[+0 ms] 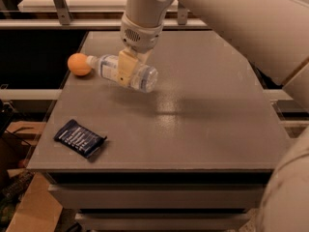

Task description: Move blue plastic bottle near rxbar blueberry

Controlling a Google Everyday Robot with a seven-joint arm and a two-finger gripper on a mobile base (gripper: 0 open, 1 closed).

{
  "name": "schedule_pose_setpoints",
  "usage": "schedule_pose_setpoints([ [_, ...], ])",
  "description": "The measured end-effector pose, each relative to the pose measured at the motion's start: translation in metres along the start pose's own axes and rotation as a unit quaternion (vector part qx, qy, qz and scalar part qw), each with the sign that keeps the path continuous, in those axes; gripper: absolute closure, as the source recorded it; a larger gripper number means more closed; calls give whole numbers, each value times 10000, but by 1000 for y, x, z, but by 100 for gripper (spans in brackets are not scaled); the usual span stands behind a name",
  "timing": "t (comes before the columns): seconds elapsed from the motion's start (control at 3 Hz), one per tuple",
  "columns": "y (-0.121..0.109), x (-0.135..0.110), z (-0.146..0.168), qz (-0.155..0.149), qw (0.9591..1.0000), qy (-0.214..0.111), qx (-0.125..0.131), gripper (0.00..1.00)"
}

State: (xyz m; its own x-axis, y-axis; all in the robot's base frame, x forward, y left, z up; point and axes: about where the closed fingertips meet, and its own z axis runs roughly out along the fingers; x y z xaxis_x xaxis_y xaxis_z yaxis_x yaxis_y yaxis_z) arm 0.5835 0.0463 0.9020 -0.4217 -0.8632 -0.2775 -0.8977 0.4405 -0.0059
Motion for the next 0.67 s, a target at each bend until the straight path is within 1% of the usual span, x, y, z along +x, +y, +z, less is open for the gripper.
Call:
schedule_pose_setpoints([
  [0.33,49,-6,4,-358,9985,-52,-421,100],
  [0.67,50,-6,5,-375,9984,-33,-415,100],
])
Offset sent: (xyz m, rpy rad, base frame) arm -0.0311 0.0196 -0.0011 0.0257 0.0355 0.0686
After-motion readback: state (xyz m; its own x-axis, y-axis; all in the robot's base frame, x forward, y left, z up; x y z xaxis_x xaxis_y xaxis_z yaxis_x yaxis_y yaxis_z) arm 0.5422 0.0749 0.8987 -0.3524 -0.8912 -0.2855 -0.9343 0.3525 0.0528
